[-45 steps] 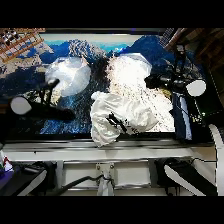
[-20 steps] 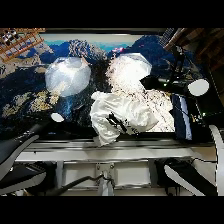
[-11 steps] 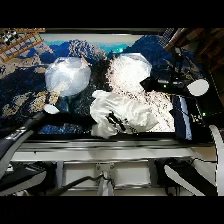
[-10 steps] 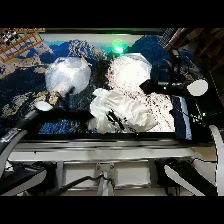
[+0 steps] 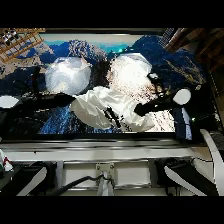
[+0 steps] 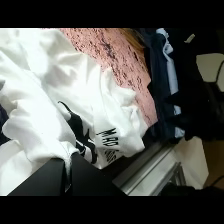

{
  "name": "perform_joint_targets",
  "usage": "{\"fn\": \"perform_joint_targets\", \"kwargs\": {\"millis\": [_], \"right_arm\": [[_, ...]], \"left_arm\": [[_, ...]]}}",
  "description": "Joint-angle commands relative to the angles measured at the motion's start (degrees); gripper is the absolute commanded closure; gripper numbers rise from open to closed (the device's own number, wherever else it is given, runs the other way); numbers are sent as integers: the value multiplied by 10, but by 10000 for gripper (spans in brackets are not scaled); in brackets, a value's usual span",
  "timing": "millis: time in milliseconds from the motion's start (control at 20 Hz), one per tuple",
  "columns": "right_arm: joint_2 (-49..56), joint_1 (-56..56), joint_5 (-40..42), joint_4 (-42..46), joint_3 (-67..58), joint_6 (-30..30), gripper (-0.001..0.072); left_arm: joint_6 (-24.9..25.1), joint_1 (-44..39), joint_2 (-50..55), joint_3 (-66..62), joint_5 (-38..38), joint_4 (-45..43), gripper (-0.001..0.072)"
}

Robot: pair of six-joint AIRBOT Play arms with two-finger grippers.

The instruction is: Fold the clothes and pants, and hang the long-sleeved shirts on hangers.

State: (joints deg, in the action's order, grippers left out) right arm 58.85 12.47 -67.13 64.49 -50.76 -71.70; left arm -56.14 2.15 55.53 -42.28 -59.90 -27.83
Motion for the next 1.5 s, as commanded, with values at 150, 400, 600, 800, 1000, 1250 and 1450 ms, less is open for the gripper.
{"fn": "perform_joint_targets", "kwargs": {"millis": [150,400,600,800,1000,1250,1450], "right_arm": [[44,123,70,54,34,-75,22],[116,134,119,67,34,-99,486],[73,134,161,78,-4,-98,692],[-40,132,156,146,-121,-98,692],[-130,132,114,229,-241,-98,692],[-182,132,58,232,-363,-98,692],[-188,132,5,231,-456,-97,692]], "left_arm": [[0,7,-5,-2,-8,-2,704],[0,8,-7,-2,-8,-2,705],[3,8,-26,-28,-6,-2,707],[3,10,-83,-152,1,-5,707],[3,24,-155,-296,61,-109,707],[2,31,-267,-352,167,-251,708],[2,31,-338,-351,176,-382,707]]}}
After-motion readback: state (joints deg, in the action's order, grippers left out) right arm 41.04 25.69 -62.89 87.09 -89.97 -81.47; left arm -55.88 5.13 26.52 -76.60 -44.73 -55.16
